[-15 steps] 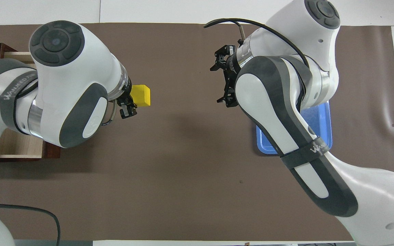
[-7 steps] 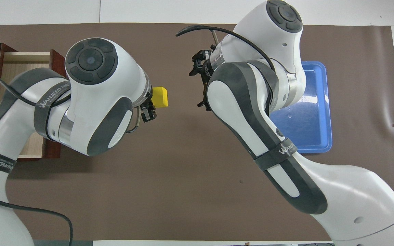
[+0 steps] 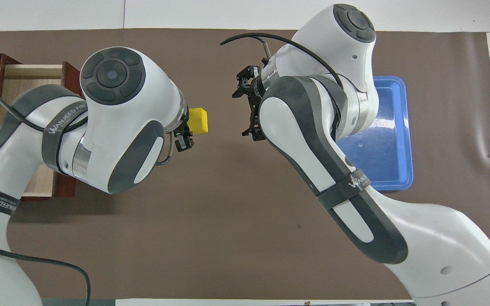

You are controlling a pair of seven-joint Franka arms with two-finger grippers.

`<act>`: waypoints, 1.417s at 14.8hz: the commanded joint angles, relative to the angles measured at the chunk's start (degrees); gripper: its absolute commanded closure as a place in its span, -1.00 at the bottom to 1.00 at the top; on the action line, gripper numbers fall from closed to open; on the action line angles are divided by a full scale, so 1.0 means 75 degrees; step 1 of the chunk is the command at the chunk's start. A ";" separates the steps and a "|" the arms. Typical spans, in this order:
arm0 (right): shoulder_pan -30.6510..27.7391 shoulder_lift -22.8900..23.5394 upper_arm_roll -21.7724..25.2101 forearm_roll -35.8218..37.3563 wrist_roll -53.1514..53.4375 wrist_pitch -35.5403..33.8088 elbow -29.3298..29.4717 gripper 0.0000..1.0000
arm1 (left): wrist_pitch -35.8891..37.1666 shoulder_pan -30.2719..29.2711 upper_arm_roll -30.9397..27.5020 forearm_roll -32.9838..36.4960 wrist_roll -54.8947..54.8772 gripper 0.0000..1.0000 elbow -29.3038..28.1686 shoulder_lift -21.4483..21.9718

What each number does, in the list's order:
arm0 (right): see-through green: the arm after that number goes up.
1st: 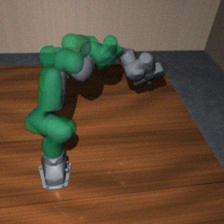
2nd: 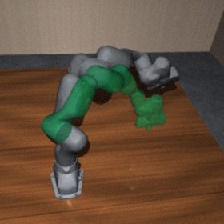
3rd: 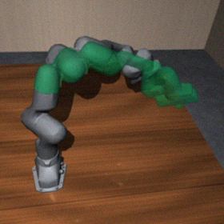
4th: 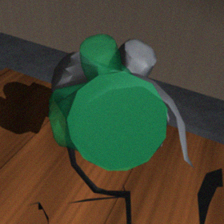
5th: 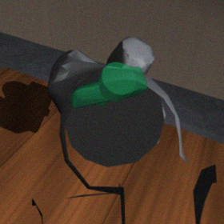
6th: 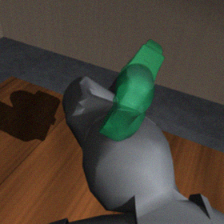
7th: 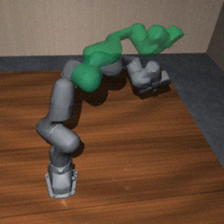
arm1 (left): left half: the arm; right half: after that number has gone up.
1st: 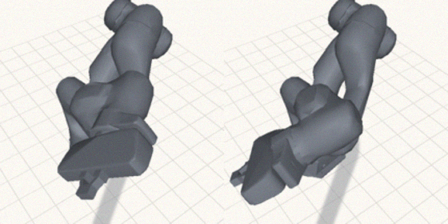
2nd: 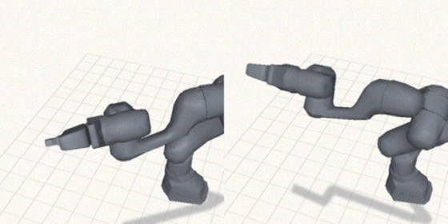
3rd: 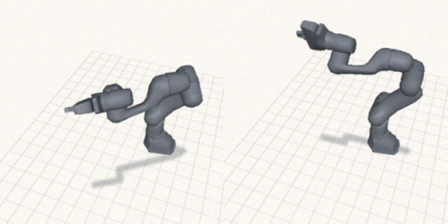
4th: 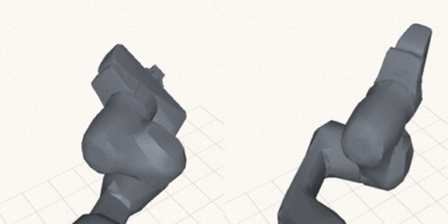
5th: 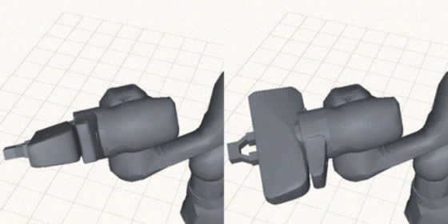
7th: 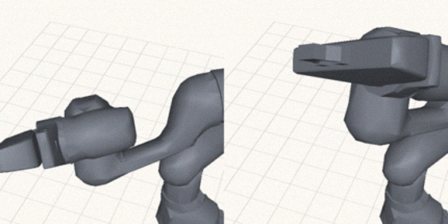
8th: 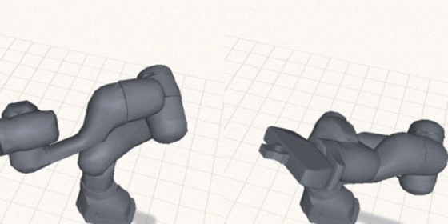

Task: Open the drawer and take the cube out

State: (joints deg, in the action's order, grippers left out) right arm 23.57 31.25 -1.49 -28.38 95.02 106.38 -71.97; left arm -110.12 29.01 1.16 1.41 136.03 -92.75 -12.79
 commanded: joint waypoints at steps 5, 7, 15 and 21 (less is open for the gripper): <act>0.0349 -0.0124 -0.0001 -0.0153 0.0561 0.0347 -0.0143 -1.00 | -0.0082 0.0035 -0.0072 -0.0094 0.0074 1.00 -0.0137 0.0064; 0.0465 -0.0124 -0.0001 -0.0153 0.0701 0.0370 -0.0154 -1.00 | -0.0106 0.0035 -0.0072 -0.0094 0.0074 1.00 -0.0184 0.0064; 0.0806 -0.0124 -0.0001 -0.0141 0.1370 0.1015 -0.0201 -1.00 | -0.0094 0.0035 -0.0072 -0.0094 0.0085 1.00 -0.0184 0.0064; 0.0982 -0.0089 -0.0001 -0.0165 0.1651 0.1342 -0.0178 -1.00 | -0.0094 0.0035 -0.0072 -0.0094 0.0085 1.00 -0.0184 0.0064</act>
State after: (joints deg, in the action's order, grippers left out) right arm 29.96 31.22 -1.61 -28.43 105.86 114.23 -72.01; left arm -110.15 29.00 1.07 1.41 136.12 -93.35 -12.79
